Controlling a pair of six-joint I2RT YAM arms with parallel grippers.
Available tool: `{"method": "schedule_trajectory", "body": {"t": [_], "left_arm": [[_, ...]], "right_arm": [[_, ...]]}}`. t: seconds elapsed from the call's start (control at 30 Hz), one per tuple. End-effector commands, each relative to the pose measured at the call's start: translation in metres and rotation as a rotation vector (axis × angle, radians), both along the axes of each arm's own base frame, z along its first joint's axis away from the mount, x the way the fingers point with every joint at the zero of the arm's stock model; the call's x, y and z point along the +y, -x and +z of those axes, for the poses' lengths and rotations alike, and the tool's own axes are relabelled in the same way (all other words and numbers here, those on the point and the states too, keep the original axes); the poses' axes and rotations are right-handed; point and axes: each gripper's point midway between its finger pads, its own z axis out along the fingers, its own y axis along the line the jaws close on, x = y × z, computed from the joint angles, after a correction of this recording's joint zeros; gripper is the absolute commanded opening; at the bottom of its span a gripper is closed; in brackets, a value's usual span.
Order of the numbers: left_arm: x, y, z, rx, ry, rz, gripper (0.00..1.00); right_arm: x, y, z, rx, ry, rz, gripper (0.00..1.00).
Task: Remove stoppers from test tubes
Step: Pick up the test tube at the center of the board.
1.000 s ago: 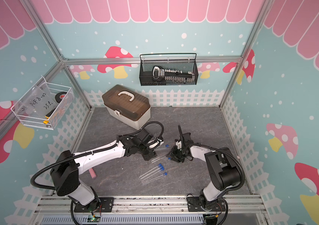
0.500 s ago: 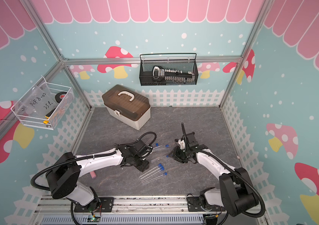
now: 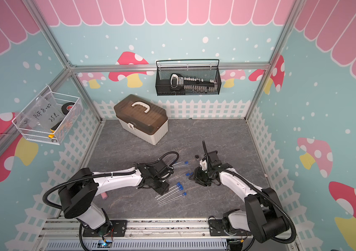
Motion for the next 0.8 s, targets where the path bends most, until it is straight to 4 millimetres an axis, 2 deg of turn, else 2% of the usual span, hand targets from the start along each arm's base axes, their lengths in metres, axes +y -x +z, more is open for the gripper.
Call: {"method": "schedule_trajectory", "body": {"t": [0.0,0.2,0.37,0.6,0.77], "left_arm": [[-0.006,-0.007,0.002,-0.021,0.002,0.004,0.55],[-0.004,-0.007,-0.005,-0.012,-0.02,0.002,0.52],[-0.004,-0.007,-0.01,-0.011,-0.039,-0.02,0.39],[-0.005,-0.001,-0.021,0.008,-0.075,-0.068,0.27],[-0.005,0.0,-0.02,0.012,-0.088,-0.097,0.16]], "right_arm": [[-0.001,0.01,-0.002,0.007,0.003,0.015,0.48],[-0.001,0.008,0.0,0.0,0.0,0.011,0.48],[-0.001,0.007,0.0,-0.002,0.002,0.009,0.48],[-0.001,0.006,0.0,-0.002,0.006,0.01,0.48],[0.0,0.005,0.0,0.002,0.003,0.015,0.48]]}}
